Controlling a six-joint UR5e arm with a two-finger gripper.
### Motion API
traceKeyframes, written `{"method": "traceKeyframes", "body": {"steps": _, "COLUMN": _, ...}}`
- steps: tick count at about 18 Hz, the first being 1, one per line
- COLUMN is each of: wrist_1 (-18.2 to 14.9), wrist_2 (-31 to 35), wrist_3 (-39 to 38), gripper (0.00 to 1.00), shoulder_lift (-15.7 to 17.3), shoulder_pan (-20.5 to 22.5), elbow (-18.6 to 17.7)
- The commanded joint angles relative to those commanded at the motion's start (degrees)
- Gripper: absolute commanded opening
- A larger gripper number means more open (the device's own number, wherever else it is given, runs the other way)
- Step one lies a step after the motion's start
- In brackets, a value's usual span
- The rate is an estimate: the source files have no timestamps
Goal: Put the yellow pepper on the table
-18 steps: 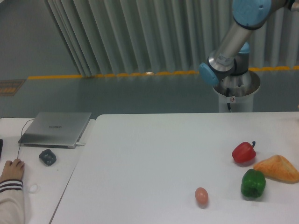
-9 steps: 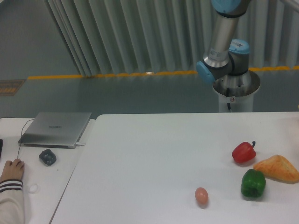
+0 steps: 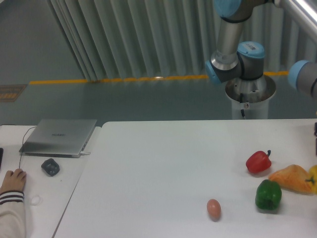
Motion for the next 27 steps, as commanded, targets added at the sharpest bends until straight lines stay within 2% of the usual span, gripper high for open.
{"method": "traceKeyframes", "body": {"steps": 6, "wrist_1": 0.53, "wrist_2": 0.09, "wrist_3": -0.18, "gripper": 0.65, "shoulder_lift": -1.68, "shoulder_pan": -0.18, "elbow": -1.93}}
{"method": "traceKeyframes", "body": {"steps": 7, "wrist_1": 0.53, "wrist_2": 0.09, "wrist_3": -0.18, "gripper": 0.68, "shoulder_lift": -1.94, "shoulder_pan": -0.18, "elbow": -2.11}}
{"method": "traceKeyframes", "body": {"steps": 9, "wrist_1": 1.05, "wrist_2": 0.17, "wrist_3": -0.18, "gripper": 1.0, "shoulder_lift": -2.03, "shoulder_pan": -0.27, "elbow": -2.2}}
{"method": "traceKeyframes", "body": {"steps": 14, "wrist_1": 1.32, "wrist_2": 0.44, "wrist_3": 0.08, "gripper": 1.0, "shoulder_lift": -1.33, "shoulder_pan": -0.35, "elbow": -2.99}}
{"method": "traceKeyframes", "body": {"steps": 16, "wrist_1": 1.32, "wrist_2": 2.53, "wrist_3": 0.26, "gripper": 1.0, "shoulder_lift": 0.16, "shoulder_pan": -0.44, "elbow": -4.04}}
{"method": "traceKeyframes", "body": {"steps": 18, "wrist_1": 1.06, "wrist_2": 3.69, "wrist_3": -0.79, "gripper": 1.0, "shoulder_lift": 1.39, "shoulder_pan": -0.27, "elbow": -2.56}}
{"method": "traceKeyframes", "body": {"steps": 20, "wrist_1": -0.69, "wrist_2": 4.57, "wrist_3": -1.93, "gripper": 1.0, "shoulder_lift": 2.19, "shoulder_pan": -0.09, "elbow": -1.32}}
{"method": "traceKeyframes", "body": {"steps": 23, "wrist_1": -8.15, "wrist_2": 5.71, "wrist_3": -1.15, "gripper": 1.0, "shoulder_lift": 2.89, "shoulder_pan": 2.1, "elbow": 1.66}}
{"method": "traceKeyframes", "body": {"steps": 27, "wrist_1": -11.15, "wrist_2": 5.27, "wrist_3": 2.71, "gripper": 1.0, "shoulder_lift": 3.16, "shoulder_pan": 2.11, "elbow": 4.65}}
